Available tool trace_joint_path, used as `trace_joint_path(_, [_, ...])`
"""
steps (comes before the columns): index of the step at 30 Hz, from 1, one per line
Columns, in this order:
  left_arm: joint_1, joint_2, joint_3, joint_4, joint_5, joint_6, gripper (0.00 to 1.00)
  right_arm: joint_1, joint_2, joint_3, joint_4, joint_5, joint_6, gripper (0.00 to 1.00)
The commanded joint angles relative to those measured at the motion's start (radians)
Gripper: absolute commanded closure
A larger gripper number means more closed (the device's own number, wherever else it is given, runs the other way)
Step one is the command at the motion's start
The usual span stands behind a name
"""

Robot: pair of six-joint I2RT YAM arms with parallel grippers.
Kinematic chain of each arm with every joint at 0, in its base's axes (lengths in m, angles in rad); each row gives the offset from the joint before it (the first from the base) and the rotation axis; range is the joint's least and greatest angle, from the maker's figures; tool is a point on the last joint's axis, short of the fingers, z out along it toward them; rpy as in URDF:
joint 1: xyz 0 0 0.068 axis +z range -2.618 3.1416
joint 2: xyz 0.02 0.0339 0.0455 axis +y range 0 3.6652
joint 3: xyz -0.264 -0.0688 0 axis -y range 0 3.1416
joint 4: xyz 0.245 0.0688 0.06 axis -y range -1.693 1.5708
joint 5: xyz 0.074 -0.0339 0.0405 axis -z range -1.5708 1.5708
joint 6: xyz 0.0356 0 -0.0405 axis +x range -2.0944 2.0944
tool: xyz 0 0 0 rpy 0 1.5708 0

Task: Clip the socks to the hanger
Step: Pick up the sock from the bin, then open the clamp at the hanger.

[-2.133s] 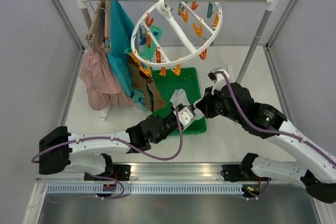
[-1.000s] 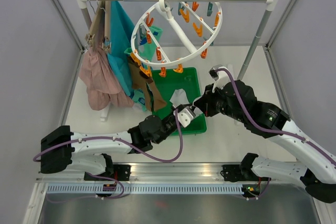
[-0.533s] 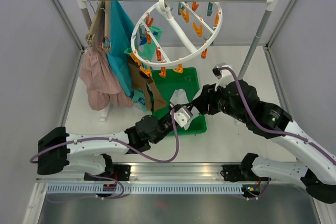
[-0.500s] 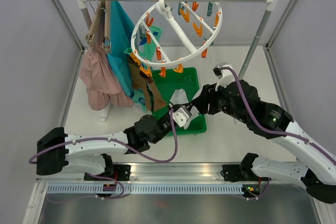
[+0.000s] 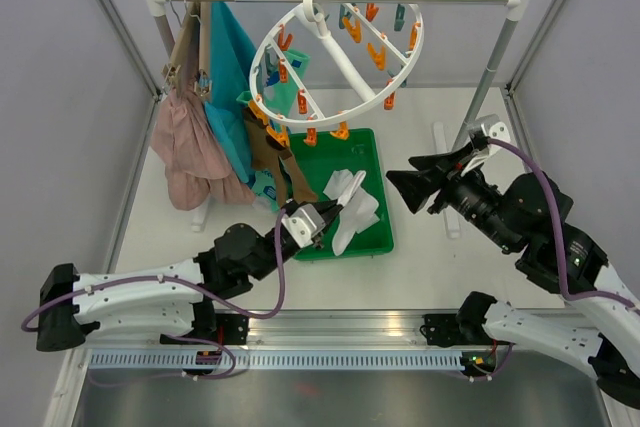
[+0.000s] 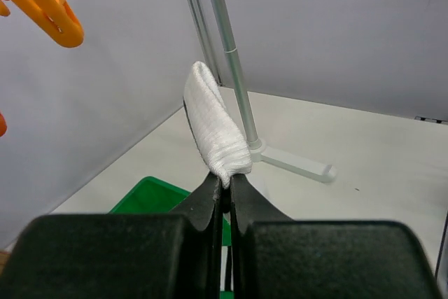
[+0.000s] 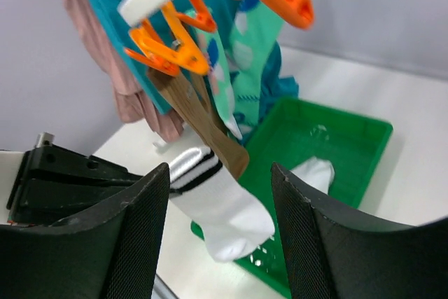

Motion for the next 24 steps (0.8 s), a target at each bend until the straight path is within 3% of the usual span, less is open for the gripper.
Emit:
trace_joint_path(1, [-0.006, -0.059, -0.007, -0.081, 0.029, -0.084, 0.98, 0.001, 0.017, -0.025, 0.177, -0.100, -0.091, 0.35])
trace_joint_path(12, [-0.006, -0.181, 0.031, -0.329, -0.058, -0.209, 0.98, 0.004, 0.123, -0.028, 0.385, -0.193, -0.241, 0.38])
trace_joint_path(24, [-0.006, -0.234, 0.062, -0.418, -0.080, -0.207, 0.98, 0.013, 0.131, -0.138, 0.567, -0.332, -0.450, 0.40])
